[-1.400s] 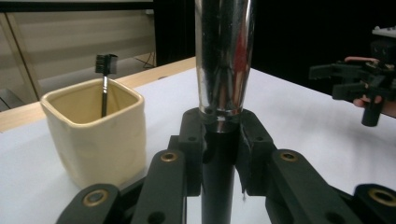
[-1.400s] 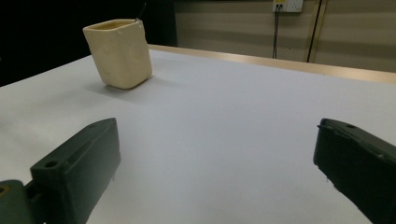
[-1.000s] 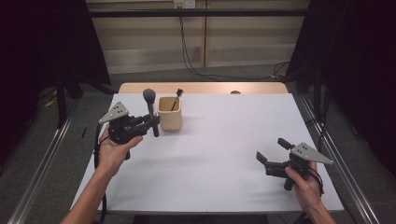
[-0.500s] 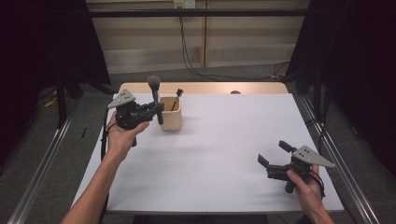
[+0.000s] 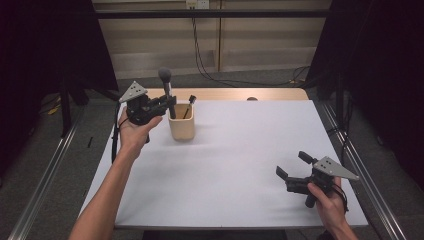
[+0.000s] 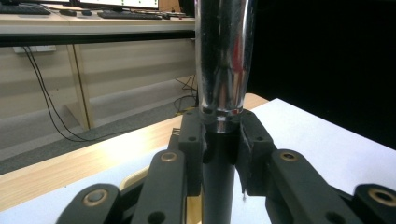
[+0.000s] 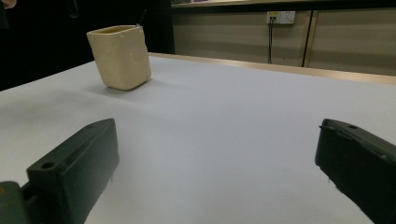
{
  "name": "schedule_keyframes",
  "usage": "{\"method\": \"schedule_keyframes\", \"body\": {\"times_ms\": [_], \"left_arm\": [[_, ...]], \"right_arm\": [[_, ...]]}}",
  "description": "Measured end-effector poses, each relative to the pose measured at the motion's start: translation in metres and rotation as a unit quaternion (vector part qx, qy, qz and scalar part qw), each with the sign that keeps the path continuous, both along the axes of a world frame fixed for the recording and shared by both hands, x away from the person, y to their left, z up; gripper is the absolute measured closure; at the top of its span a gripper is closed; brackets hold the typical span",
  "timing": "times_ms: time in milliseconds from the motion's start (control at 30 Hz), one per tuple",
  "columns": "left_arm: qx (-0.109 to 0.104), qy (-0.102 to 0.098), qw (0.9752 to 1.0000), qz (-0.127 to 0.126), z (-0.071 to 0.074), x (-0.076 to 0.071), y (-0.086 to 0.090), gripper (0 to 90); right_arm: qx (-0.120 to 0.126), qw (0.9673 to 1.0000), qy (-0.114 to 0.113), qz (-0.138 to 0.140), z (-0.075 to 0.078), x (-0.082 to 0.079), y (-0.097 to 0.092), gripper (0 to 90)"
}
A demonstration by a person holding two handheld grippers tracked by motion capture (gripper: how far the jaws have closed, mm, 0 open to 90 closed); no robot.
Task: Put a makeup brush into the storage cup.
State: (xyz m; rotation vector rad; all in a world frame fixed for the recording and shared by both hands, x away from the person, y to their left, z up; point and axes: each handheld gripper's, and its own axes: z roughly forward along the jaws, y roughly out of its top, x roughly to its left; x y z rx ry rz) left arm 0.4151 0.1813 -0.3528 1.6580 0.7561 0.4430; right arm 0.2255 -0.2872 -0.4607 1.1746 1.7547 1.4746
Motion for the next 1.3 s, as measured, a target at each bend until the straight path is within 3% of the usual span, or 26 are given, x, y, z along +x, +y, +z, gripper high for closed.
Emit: {"method": "schedule_keyframes", "body": {"times_ms": [433, 533, 833, 1300], "left_arm": [[0.005, -0.011, 0.9999, 0.008, 0.005, 0.016, -0.015, 74.6], [0.001, -0.01, 0.9999, 0.01, 0.001, 0.021, -0.016, 74.6], [0.019, -0.006, 0.9995, 0.022, -0.011, 0.03, -0.016, 74.6], [0.027, 0.018, 0.9993, 0.019, -0.036, 0.03, -0.015, 74.5]], "right_arm": [[0.004, 1.0, 0.001, 0.002, -0.001, 0.0, 0.001, 0.0], [0.004, 1.0, -0.001, 0.002, -0.001, 0.0, 0.001, 0.0], [0.003, 1.0, 0.003, 0.006, -0.002, 0.001, 0.001, 0.0], [0.002, 0.9999, 0.005, 0.011, -0.002, 0.0, 0.002, 0.0]]}}
